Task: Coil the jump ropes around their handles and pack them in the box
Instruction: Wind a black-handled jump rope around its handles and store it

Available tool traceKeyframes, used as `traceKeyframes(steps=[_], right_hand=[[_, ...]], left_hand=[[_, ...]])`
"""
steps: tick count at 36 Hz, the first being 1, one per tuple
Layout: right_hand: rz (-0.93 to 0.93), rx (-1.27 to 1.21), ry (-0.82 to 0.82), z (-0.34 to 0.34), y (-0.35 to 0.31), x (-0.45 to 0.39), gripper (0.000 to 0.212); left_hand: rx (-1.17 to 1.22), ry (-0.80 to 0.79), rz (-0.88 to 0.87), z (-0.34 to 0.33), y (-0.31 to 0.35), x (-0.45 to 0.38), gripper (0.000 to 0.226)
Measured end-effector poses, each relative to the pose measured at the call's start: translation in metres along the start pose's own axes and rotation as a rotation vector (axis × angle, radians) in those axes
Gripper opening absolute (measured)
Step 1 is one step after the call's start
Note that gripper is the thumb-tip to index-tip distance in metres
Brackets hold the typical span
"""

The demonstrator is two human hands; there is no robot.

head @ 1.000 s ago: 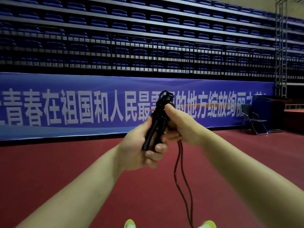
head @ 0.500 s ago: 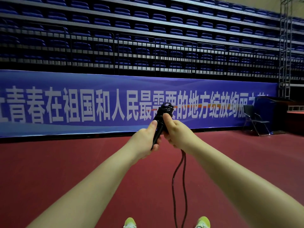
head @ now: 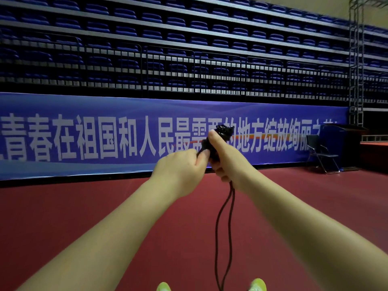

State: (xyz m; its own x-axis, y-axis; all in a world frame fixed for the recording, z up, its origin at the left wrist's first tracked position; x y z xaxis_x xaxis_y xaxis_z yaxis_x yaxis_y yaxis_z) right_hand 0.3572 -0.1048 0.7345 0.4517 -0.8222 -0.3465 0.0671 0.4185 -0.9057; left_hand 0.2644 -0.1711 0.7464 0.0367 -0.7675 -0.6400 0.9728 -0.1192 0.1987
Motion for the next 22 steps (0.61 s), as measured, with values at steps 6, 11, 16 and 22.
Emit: traceKeyframes(steps=[6, 11, 16, 22], right_hand=[[0.042, -0.252, -0.113, -0.005, -0.005, 0.002, 0.068], [0.165, -0.391, -0.290, -0.022, -0.018, 0.010, 0.053], [0.172, -0.045, -0.299, -0.023, -0.032, 0.020, 0.057], [0.199, 0.292, -0.289, -0.018, -0.038, 0.023, 0.056]], left_hand=[[1.135, -0.450, 0.120, -0.024, 0.000, 0.017, 0.047], [1.830, -0.930, -0.178, -0.039, 0.031, 0.045, 0.053], [1.957, -0.960, -0.229, -0.041, 0.041, 0.054, 0.026], [1.575, -0.545, 0.097, -0.036, -0.001, 0.038, 0.034]])
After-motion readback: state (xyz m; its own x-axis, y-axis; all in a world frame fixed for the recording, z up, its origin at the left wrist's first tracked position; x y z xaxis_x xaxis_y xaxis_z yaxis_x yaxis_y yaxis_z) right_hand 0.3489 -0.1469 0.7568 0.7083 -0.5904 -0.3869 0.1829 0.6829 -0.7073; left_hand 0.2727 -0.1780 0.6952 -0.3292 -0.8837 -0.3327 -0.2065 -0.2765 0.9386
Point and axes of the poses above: each hand's wrist, its own x-axis away from the middle knuckle, its own z-axis out of the back of the hand, y = z × x, the point moved 7 cm from there along -x, towards the middle knuckle, and after that the axes turned 3 degrees about -z, right-handed, at the moved point
